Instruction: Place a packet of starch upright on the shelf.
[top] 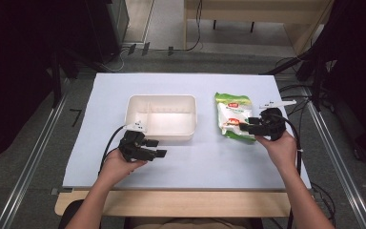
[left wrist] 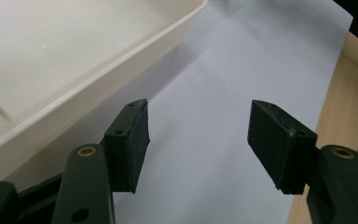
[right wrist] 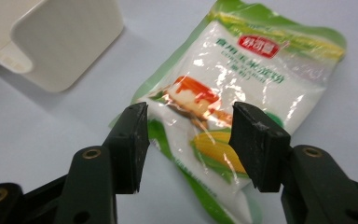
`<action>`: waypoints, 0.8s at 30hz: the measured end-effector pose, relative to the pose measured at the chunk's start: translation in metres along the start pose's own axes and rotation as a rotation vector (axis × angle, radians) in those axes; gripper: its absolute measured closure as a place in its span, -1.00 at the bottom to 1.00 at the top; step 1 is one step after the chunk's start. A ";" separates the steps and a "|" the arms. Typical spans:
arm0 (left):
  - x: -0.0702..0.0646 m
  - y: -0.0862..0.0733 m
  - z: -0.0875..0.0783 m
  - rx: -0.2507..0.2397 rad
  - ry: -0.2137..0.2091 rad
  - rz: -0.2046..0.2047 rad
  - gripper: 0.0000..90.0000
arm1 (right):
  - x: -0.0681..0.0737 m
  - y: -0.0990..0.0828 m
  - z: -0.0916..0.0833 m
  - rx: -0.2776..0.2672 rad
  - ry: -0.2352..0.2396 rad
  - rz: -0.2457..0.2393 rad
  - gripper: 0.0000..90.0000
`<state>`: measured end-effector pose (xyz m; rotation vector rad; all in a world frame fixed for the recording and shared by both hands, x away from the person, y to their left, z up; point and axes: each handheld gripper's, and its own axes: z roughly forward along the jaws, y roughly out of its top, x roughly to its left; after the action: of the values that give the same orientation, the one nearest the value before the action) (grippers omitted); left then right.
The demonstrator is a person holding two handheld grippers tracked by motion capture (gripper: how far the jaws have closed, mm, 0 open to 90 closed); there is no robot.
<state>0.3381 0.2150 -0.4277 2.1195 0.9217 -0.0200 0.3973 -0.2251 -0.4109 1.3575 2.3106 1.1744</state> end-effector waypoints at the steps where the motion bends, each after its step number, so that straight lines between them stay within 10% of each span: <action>1: 0.000 0.000 0.000 -0.003 -0.001 -0.002 -0.13 | -0.001 0.001 0.000 -0.009 -0.002 0.007 0.02; 24: -0.003 0.003 0.007 0.022 -0.003 0.022 -0.12 | -0.061 0.048 0.030 0.077 -0.070 0.093 0.01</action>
<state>0.3393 0.2067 -0.4299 2.1488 0.8997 -0.0221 0.4778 -0.2459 -0.4081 1.5232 2.2880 1.0557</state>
